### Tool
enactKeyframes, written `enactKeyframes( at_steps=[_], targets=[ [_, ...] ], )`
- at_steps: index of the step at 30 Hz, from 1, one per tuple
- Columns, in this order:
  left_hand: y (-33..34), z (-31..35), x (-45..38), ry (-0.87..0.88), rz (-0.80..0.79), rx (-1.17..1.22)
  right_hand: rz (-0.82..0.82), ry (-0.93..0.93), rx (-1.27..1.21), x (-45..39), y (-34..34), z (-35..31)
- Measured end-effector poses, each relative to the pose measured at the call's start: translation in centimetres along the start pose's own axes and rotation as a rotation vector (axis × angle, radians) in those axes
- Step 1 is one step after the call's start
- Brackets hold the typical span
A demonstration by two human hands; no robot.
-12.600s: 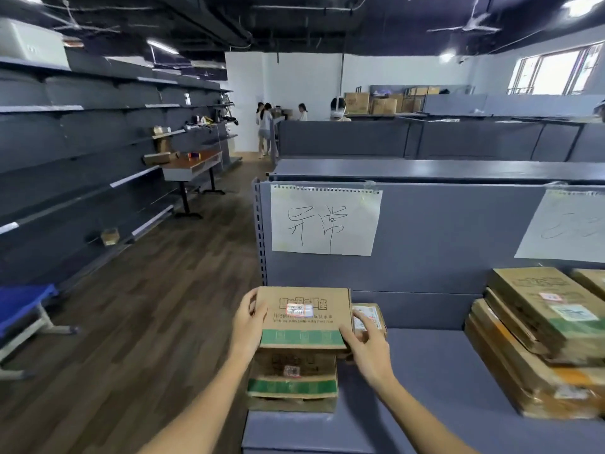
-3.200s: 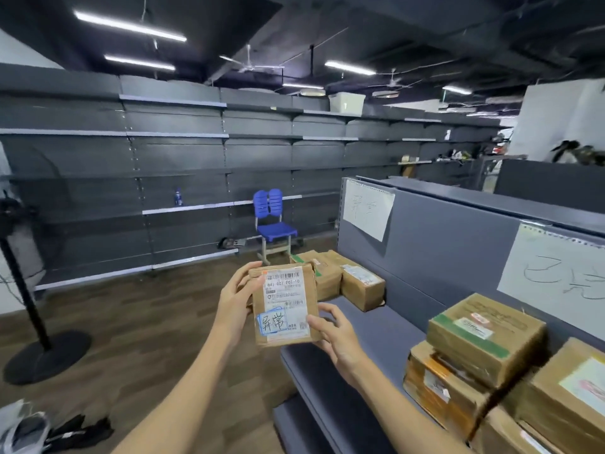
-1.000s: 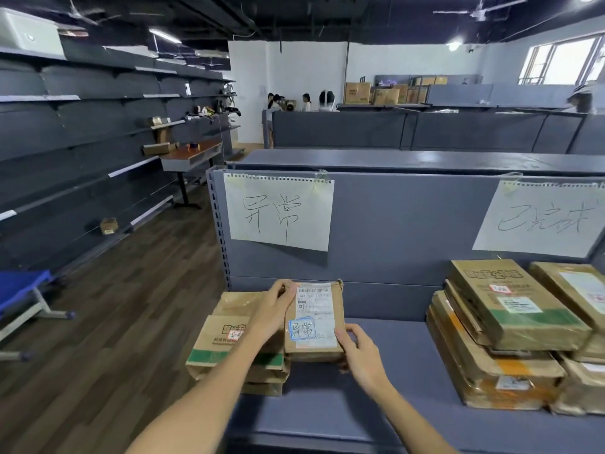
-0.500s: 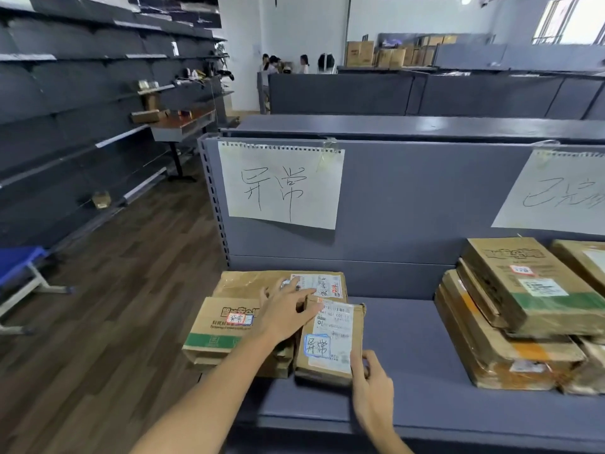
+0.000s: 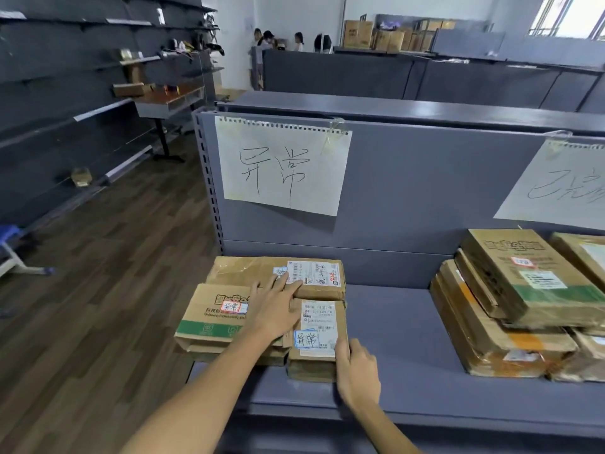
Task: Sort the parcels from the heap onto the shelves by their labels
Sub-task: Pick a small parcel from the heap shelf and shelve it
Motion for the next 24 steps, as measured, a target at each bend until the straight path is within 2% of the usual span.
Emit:
enactKeyframes(
  at_steps=[5, 9, 13, 17, 24],
  targets=[
    [0.0, 0.0, -0.4, -0.011, 0.02, 0.002, -0.094, -0.036, 0.236, -0.8, 0.2, -0.4],
    [0.3, -0.1, -0.5, -0.004, 0.031, -0.002, -0.07, 0.016, 0.109, -0.2, -0.2, -0.1],
    [0.4, -0.3, -0.7, -0.012, 0.055, 0.0, -0.071, -0.043, 0.13, 0.0, 0.2, -0.6],
    [0.5, -0.3, -0.7, -0.007, 0.06, -0.011, -0.012, 0.023, 0.036, -0.4, 0.5, 0.8],
    [0.6, -0.3, -0.9, 0.0, 0.064, -0.013, -0.012, -0.004, 0.094, -1.2, 0.9, 1.1]
  ],
)
Point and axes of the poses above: each hand's wrist, its own x-axis away from the middle knuckle, its own y-axis out of the palm, z = x × y, the point moved 9 cm from there along -x, towards the middle knuckle, and after that the axes turned 14 degrees about -z, right-handed, at the moved point
